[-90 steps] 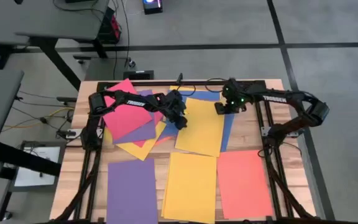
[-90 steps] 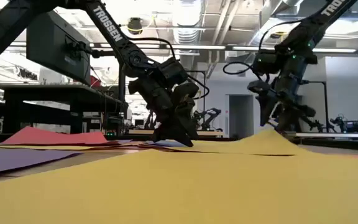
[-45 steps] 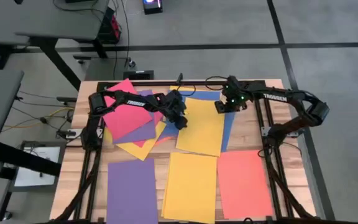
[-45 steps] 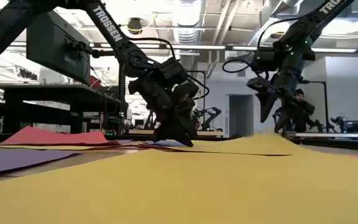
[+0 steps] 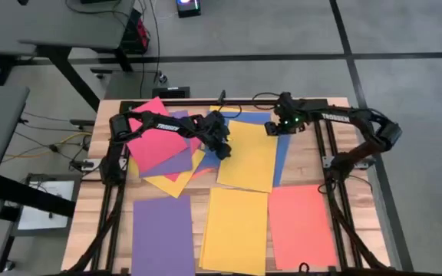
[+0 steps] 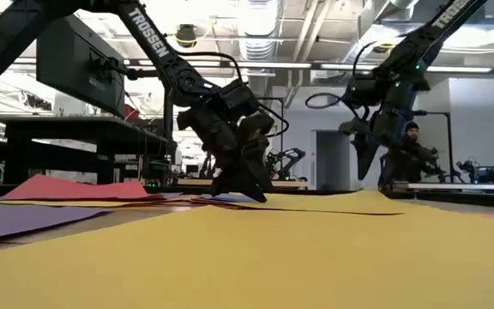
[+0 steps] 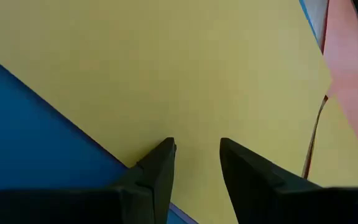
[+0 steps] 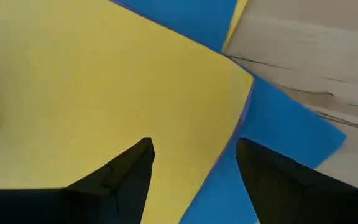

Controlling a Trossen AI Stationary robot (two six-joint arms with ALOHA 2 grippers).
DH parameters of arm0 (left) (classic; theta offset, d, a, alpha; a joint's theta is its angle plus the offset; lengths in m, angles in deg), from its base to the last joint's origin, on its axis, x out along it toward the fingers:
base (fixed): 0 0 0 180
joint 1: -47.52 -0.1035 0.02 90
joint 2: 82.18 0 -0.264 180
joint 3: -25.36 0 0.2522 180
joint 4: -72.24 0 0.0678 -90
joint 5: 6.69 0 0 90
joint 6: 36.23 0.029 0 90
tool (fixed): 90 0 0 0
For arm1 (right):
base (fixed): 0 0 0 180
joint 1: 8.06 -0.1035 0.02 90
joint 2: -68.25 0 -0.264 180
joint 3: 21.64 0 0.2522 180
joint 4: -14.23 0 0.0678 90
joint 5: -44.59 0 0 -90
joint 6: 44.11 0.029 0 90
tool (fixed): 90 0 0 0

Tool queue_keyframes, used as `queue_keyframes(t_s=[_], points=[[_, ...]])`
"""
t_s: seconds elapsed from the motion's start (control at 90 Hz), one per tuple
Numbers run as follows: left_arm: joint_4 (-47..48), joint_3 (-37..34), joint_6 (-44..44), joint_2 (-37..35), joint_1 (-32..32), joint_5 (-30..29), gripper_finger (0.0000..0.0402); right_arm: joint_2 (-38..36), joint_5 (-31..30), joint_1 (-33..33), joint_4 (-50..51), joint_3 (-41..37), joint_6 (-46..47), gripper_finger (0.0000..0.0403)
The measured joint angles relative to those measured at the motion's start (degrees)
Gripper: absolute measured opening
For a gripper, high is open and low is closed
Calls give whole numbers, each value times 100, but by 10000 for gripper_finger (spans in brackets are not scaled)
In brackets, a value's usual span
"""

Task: Organize paper
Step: Stack the yellow paper on top of the yellow paper

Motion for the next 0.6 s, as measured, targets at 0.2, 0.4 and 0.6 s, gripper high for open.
queue_keyframes(t_s=[0.2, 0.4, 0.6], points=[[0, 0, -3, 0, 0, 4, 113, 307, 1, -80, -18, -4, 4, 218], [0, 0, -7, 0, 0, 4, 113, 99, 48, -171, 127, -7, 4, 218], [0, 0, -9, 0, 2, 5, 113, -11, 50, -134, 52, -7, 44, 218]])
